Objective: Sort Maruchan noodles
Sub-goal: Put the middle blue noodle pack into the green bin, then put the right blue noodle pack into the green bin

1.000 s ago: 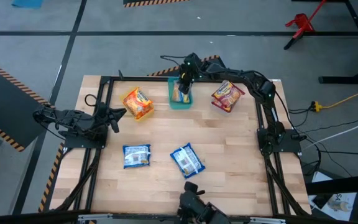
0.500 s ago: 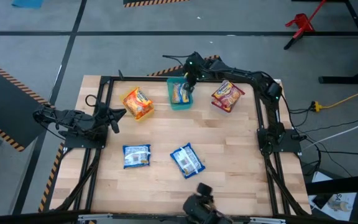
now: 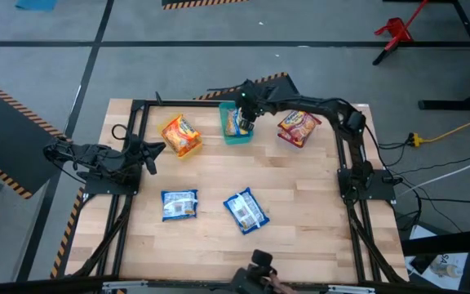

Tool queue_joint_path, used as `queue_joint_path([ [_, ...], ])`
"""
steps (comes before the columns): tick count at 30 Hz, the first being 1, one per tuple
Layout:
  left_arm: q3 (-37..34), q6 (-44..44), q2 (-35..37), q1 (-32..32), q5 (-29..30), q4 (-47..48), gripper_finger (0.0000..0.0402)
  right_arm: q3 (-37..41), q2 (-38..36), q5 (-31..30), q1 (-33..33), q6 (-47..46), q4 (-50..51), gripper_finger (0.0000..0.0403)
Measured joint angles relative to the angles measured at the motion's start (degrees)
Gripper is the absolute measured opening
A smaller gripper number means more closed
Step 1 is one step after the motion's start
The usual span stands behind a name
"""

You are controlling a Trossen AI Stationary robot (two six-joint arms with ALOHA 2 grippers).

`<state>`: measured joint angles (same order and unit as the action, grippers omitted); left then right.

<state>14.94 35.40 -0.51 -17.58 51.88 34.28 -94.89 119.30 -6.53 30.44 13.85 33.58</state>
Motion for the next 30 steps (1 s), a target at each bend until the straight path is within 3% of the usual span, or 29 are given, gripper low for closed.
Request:
queue_joint_path([
  [7, 0.0, 0.0, 0.0, 0.0, -0.1, 0.0, 0.0044, 0.0, 3.5, 0.2, -0.1, 1.1, -0.3, 0.0105],
  [18, 0.0, 0.0, 0.0, 0.0, -0.1, 0.0, 0.0044, 0.0, -0.1, 12.4, -0.1, 4.0, -2.9, 0.0105],
  [22, 0.0, 0.1, 0.0, 0.0, -0.4, -0.1, 0.0044, 0.0, -5.5, 23.5, -0.1, -2.9, 5.6, 0.0105],
  [26, 0.0, 0.1, 0.0, 0.0, -1.4, 0.0, 0.0044, 0.0, -10.7, 37.4, -0.8, -9.1, 22.2, 0.0105],
  [30, 0.0, 0.1, 0.0, 0.0, -1.6, 0.0, 0.0044, 0.0, -17.1, 40.5, -6.2, -9.8, 38.9, 0.0105],
])
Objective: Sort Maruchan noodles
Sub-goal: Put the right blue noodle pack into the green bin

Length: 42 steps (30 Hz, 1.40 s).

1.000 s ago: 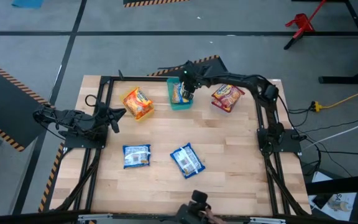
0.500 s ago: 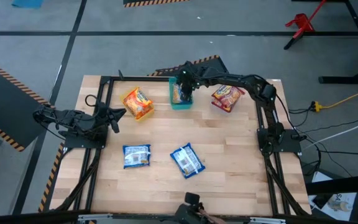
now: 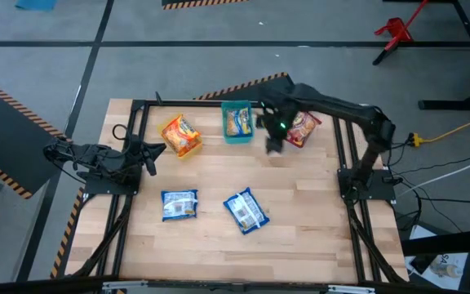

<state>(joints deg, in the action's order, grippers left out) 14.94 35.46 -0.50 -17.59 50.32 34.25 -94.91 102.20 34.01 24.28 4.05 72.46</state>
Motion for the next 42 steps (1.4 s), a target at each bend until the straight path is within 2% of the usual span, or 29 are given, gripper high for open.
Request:
queue_joint_path([
  [3, 0.0, 0.0, 0.0, 0.0, -0.1, 0.0, 0.0044, 0.5, -5.9, -6.1, -6.4, -4.7, 6.2, 0.0105],
  [7, 0.0, 0.0, 0.0, 0.0, -0.5, 0.0, 0.0044, 4.2, -15.0, -19.6, -17.8, -21.2, 4.2, 0.0105],
  [11, 0.0, 0.2, 0.0, 0.0, -0.5, 0.0, 0.0044, 11.7, -21.0, -35.4, -32.7, -39.6, -5.7, 0.0106],
  [15, 0.0, 0.1, 0.0, 0.0, -0.5, -0.2, 0.0044, 20.8, -21.9, -49.1, -44.7, -48.8, -21.0, 0.0116],
  [17, 0.0, 0.1, 0.0, 0.0, -0.5, -0.3, 0.0044, 25.6, -21.0, -53.1, -47.6, -50.1, -31.6, 0.0133],
  [20, 0.0, 0.0, 0.0, 0.0, -0.5, -0.3, 0.0044, 32.0, -19.0, -55.6, -48.7, -50.2, -43.2, 0.0175],
  [25, 0.0, 0.0, 0.0, 0.0, -0.5, -0.3, 0.0044, 40.2, -14.4, -62.9, -46.6, -51.6, -54.8, 0.0257],
  [29, 0.0, 0.0, 0.0, 0.0, -0.5, -0.3, 0.0044, 43.8, -10.3, -63.6, -42.6, -52.1, -63.8, 0.0305],
  [32, 0.0, 0.0, 0.0, 0.0, -0.5, -0.2, 0.0044, 44.0, -7.0, -56.4, -39.3, -52.1, -67.8, 0.0324],
  [36, 0.0, -0.1, 0.0, 0.0, -0.5, 0.0, 0.0044, 44.0, -2.3, -48.1, -36.8, -51.8, -71.9, 0.0335],
  [42, 0.0, -0.1, 0.0, 0.0, -0.5, 0.0, 0.0044, 43.9, 2.9, -45.8, -36.1, -51.8, -76.2, 0.0337],
])
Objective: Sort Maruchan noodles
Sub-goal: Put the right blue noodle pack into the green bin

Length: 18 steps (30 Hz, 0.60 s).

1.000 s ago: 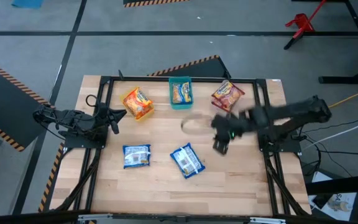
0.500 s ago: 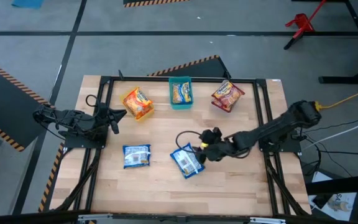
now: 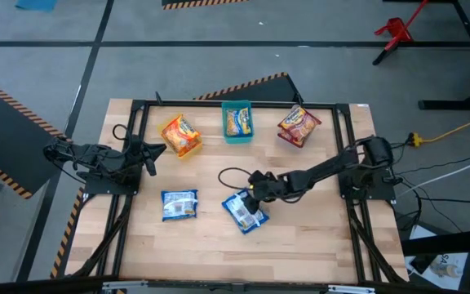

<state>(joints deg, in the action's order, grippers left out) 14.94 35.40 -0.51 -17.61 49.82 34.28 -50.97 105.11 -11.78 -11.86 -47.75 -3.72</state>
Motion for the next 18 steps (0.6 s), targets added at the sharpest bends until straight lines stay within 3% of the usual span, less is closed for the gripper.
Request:
queue_joint_path([
  [8, 0.0, 0.0, 0.0, 0.0, 0.0, 0.3, 0.0044, -0.1, 2.3, 5.6, 0.9, 0.9, -5.8, 0.0316],
  [12, 0.0, 0.0, 0.0, 0.0, 0.0, 0.2, 0.0044, -0.2, 2.6, 8.0, 1.9, 0.9, -6.0, 0.0256],
  [18, 0.0, 0.1, 0.0, 0.0, 0.0, 0.3, 0.0044, -0.1, 2.6, 9.7, 3.5, 3.2, -7.3, 0.0132],
])
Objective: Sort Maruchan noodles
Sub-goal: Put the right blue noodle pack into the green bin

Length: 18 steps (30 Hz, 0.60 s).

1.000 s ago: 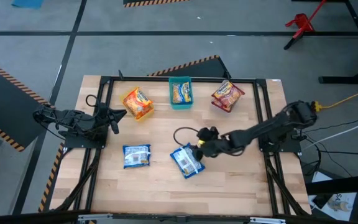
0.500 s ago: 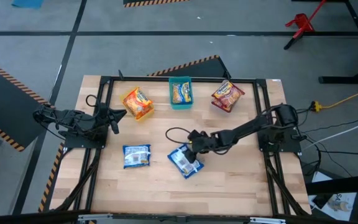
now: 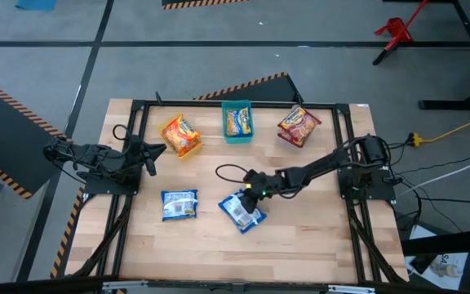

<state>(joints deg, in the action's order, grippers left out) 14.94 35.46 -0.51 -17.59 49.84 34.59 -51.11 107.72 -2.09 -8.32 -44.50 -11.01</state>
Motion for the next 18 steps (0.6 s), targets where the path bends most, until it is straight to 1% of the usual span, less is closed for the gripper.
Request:
queue_joint_path([
  [4, 0.0, 0.0, 0.0, 0.0, 0.0, 0.0, 0.0044, 0.0, 0.0, -0.3, 0.1, 0.2, -0.1, 0.0062],
  [8, 0.0, 0.0, 0.0, 0.0, 0.0, 0.1, 0.0044, 0.0, 0.1, -0.4, 0.1, 0.6, -0.6, 0.0013],
  [12, 0.0, 0.2, 0.0, 0.0, 0.0, 0.1, 0.0044, -0.2, 0.3, -2.5, 0.1, 1.5, -2.9, 0.0007],
  [16, 0.0, 0.2, 0.0, 0.0, 0.0, 0.1, 0.0044, -3.0, 0.5, -5.6, 0.1, 5.0, -0.8, 0.0002],
  [18, 0.0, 0.2, 0.0, 0.0, 0.0, 0.1, 0.0044, -5.6, 0.4, -8.0, 0.1, 7.8, 2.3, 0.0002],
])
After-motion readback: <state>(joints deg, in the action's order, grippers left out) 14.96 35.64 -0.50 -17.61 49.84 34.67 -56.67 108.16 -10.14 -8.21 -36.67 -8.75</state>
